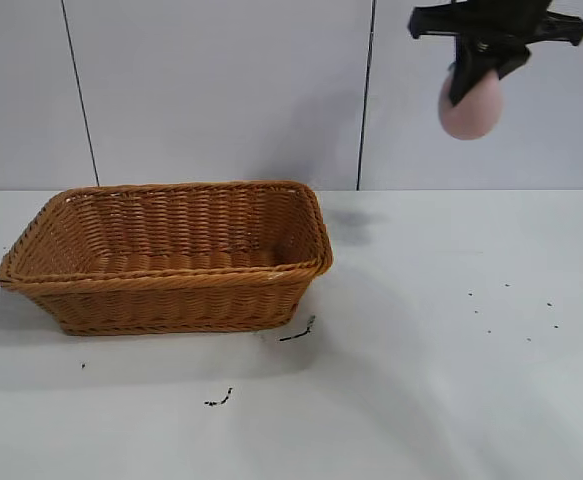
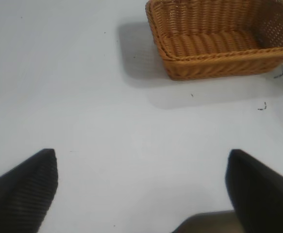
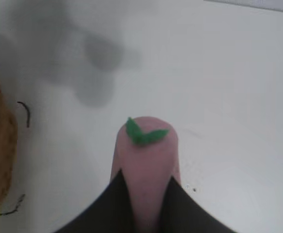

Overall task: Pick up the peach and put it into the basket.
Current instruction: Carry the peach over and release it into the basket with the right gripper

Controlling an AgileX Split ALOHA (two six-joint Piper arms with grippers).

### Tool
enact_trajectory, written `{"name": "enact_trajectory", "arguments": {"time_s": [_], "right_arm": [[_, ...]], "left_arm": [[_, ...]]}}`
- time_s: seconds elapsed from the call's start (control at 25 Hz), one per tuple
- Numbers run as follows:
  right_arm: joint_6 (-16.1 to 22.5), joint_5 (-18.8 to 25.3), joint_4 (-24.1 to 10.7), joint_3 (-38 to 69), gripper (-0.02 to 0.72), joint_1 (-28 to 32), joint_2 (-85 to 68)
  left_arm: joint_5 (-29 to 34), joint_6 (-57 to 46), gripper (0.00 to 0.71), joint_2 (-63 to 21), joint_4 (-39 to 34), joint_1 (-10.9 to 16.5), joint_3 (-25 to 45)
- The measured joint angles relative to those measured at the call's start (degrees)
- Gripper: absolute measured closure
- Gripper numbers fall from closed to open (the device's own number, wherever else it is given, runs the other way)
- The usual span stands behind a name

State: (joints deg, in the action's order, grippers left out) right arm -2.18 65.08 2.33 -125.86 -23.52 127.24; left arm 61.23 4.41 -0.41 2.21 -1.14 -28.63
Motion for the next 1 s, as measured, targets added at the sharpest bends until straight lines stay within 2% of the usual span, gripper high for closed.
{"name": "enact_trajectory", "arguments": {"time_s": [0.28,0.48,0.64,0.68,0.76,0.88,0.96,1.0], "right_arm": [[0.00,-5.61,0.65,-2.78,0.678,-9.42,7.54],[0.00,-9.30,0.79,-2.78,0.678,-10.66,14.47],[-0.11,-10.41,1.20,-2.78,0.653,-10.66,17.49],[-0.51,-10.41,1.35,-2.78,0.623,-10.66,17.61],[-1.43,-10.47,1.47,-2.78,0.514,-10.66,17.55],[-2.47,-9.80,1.61,-3.15,0.178,-10.66,17.41],[-3.24,-7.85,1.61,-4.42,0.074,-10.66,17.41],[-3.55,-6.42,1.61,-5.60,0.048,-10.66,17.41]], "left_arm": [[0.00,0.00,0.018,0.00,0.00,0.00,0.00],[0.00,0.00,0.018,0.00,0.00,0.00,0.00],[0.00,0.00,0.018,0.00,0.00,0.00,0.00],[0.00,0.00,0.018,0.00,0.00,0.00,0.00],[0.00,0.00,0.018,0.00,0.00,0.00,0.00],[0.00,0.00,0.018,0.00,0.00,0.00,0.00],[0.00,0.00,0.018,0.00,0.00,0.00,0.00],[0.00,0.00,0.018,0.00,0.00,0.00,0.00]]}}
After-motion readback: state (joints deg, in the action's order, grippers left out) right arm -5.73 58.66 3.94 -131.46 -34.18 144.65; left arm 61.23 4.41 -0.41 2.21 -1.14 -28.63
